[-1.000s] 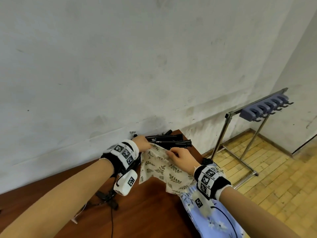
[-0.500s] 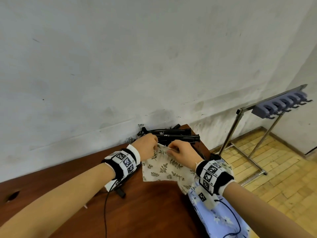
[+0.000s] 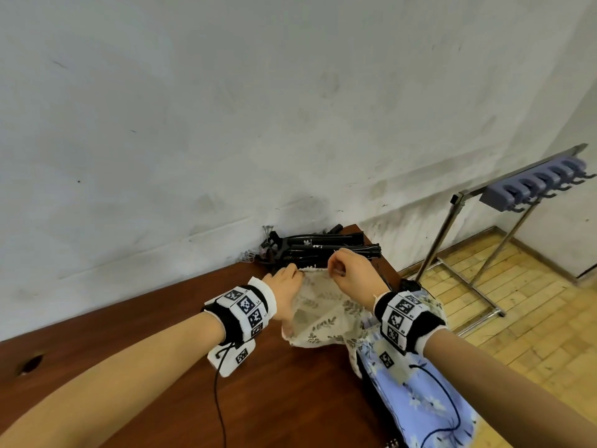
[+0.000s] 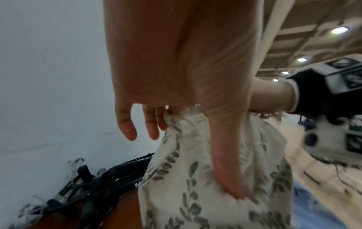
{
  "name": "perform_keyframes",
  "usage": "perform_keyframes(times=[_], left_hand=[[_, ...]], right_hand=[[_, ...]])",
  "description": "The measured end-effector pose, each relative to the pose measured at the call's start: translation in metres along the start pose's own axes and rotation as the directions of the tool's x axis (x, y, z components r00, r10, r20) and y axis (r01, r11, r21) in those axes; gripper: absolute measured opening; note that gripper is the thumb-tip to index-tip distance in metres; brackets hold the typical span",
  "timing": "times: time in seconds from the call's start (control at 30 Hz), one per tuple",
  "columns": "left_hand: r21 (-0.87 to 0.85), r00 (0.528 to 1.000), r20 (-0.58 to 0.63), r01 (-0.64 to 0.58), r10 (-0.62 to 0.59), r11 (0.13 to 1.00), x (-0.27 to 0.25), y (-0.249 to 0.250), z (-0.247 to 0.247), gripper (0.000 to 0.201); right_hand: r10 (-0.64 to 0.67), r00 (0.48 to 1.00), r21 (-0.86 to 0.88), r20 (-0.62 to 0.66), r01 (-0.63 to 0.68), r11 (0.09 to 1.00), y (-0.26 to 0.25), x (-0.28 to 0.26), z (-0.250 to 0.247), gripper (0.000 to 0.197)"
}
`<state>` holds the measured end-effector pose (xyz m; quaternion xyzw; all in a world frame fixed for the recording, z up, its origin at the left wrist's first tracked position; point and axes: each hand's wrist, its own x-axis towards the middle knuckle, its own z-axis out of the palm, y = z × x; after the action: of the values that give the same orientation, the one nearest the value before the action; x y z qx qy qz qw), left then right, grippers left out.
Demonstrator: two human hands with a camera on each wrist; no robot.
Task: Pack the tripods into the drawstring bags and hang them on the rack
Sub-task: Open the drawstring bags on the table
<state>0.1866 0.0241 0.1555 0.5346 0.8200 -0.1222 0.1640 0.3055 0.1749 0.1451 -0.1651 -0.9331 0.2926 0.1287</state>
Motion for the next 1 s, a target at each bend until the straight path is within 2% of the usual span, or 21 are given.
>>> perform_keyframes(times=[0.07,0.13,0.17,0.23,0.27,0.3,0.37,0.43,0.5,0.57,0.63,0.67,0.73,0.77,0.87,0.93,1.0], left_hand=[[0.084,0.998,-0.042,-0.032,0.036,0.996,-0.001,0.002,0.003,0.095],[0.042,0.999,-0.046,-0.024,0.025,0.999,0.002,0.004,0.007,0.098],[-0.06,0.997,-0.069,0.013,-0.017,0.998,0.006,0.006,0.008,0.089],[-0.335,0.973,-0.187,0.067,-0.136,0.94,0.01,0.011,0.01,0.051],[-0.396,0.957,-0.235,0.065,-0.17,0.916,0.013,0.013,0.011,0.036],[-0.387,0.949,-0.268,0.054,-0.168,0.921,0.015,0.013,0.012,0.025],[-0.304,0.966,-0.228,0.044,-0.118,0.952,0.018,0.013,0.015,0.012],[-0.211,0.985,-0.166,0.002,-0.038,0.978,0.02,0.014,0.021,0.039],[-0.145,0.988,-0.152,-0.047,0.025,0.988,0.019,0.019,0.026,0.058],[-0.164,0.988,-0.13,-0.106,0.085,0.981,0.02,0.022,0.03,0.064],[-0.257,0.985,-0.121,-0.154,0.127,0.954,0.025,0.022,0.034,0.066],[-0.295,0.98,-0.126,-0.183,0.152,0.938,0.028,0.022,0.035,0.064],[-0.339,0.971,-0.129,-0.236,0.203,0.911,0.031,0.024,0.035,0.051],[-0.356,0.969,-0.111,-0.246,0.22,0.902,0.032,0.023,0.038,0.05],[-0.388,0.965,-0.061,-0.258,0.254,0.885,0.036,0.012,0.047,0.073],[-0.408,0.953,-0.04,-0.289,0.3,0.866,0.034,0.003,0.053,0.081],[-0.432,0.942,0.008,-0.3,0.336,0.851,0.029,-0.004,0.06,0.093]], right_hand=[[-0.037,0.999,-0.109,0.018,0.038,0.993,0.007,-0.004,-0.002,0.017],[-0.078,0.995,-0.174,0.054,0.087,0.981,0.012,-0.009,0.0,0.013],[-0.101,0.992,-0.184,0.073,0.113,0.976,0.013,-0.012,0.001,0.012],[-0.148,0.985,-0.184,0.088,0.162,0.969,0.012,-0.016,0.006,0.011],[-0.164,0.982,-0.181,0.095,0.179,0.967,0.011,-0.017,0.008,0.011],[-0.177,0.979,-0.184,0.098,0.193,0.964,0.01,-0.018,0.01,0.01],[-0.173,0.98,-0.204,0.102,0.191,0.96,0.013,-0.023,0.013,0.009],[-0.137,0.987,-0.216,0.082,0.151,0.965,0.022,-0.028,0.014,0.008],[-0.065,0.998,-0.228,0.018,0.067,0.971,0.03,-0.031,0.01,0.011],[-0.057,0.991,-0.211,-0.121,0.03,0.977,0.031,-0.033,0.002,0.016],[-0.07,0.969,-0.095,-0.235,0.048,0.994,0.017,-0.033,-0.001,0.022],[-0.039,0.976,0.002,-0.212,0.04,0.999,0.008,-0.033,0.002,0.024],[0.063,0.998,0.185,-0.014,-0.059,0.981,-0.009,-0.034,0.018,0.023],[0.119,0.99,0.247,0.07,-0.132,0.96,-0.012,-0.033,0.029,0.022],[0.322,0.925,0.415,0.2,-0.378,0.828,0.001,-0.025,0.06,0.023],[0.402,0.851,0.401,0.338,-0.516,0.757,0.014,-0.016,0.08,0.025],[0.385,0.794,0.25,0.469,-0.538,0.805,0.024,-0.01,0.105,0.026]])
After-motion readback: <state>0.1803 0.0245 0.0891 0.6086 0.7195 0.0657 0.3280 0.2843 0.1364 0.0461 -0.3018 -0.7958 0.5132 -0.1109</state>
